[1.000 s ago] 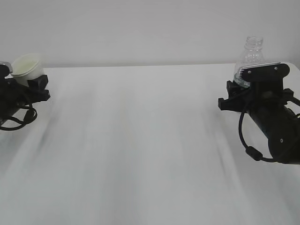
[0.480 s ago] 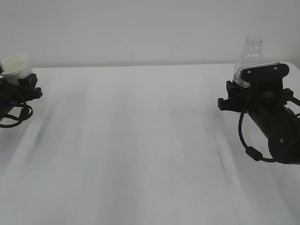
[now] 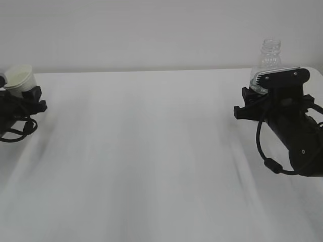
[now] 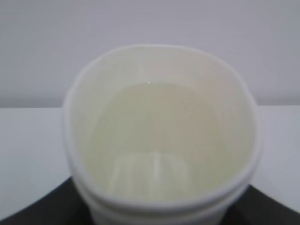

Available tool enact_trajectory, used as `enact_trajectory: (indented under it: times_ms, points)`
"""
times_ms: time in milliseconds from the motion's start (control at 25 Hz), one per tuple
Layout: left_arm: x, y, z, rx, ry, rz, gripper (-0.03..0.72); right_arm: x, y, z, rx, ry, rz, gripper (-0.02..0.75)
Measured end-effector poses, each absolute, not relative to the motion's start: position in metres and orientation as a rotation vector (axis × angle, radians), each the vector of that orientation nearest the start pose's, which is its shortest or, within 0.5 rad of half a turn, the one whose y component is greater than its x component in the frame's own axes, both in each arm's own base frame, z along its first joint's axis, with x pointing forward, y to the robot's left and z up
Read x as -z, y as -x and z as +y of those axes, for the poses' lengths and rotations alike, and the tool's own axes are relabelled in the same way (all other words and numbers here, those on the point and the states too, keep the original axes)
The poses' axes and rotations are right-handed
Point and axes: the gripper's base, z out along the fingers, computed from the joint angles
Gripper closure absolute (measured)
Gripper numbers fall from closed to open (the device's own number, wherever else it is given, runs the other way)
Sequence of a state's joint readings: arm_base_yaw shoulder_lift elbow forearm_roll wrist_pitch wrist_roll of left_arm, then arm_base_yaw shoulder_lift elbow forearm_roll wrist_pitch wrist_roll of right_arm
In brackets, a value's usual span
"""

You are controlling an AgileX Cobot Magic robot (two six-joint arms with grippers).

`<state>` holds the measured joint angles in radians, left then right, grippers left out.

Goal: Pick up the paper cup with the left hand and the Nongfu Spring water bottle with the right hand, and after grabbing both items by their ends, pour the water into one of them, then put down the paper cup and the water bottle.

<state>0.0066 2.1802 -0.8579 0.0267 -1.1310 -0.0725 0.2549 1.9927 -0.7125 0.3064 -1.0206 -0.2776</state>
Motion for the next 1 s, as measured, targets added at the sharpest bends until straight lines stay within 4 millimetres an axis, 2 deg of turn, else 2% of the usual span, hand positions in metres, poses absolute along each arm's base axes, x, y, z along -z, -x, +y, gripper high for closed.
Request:
enact_trajectory:
  times_ms: [160, 360, 1000]
  points:
    - [-0.076, -0.385, 0.000, 0.061, 0.040, 1.721, 0.291, -0.123, -0.345, 0.066, 0.127, 0.136, 1.755, 0.268]
    - [-0.065, -0.384, 0.000, 0.061, 0.042, 1.751, 0.291, -0.123, -0.345, 0.066, 0.126, 0.139, 1.754, 0.268]
    - [-0.056, -0.382, 0.001, 0.035, 0.015, 1.779, 0.292, -0.123, -0.345, 0.066, 0.125, 0.141, 1.755, 0.268]
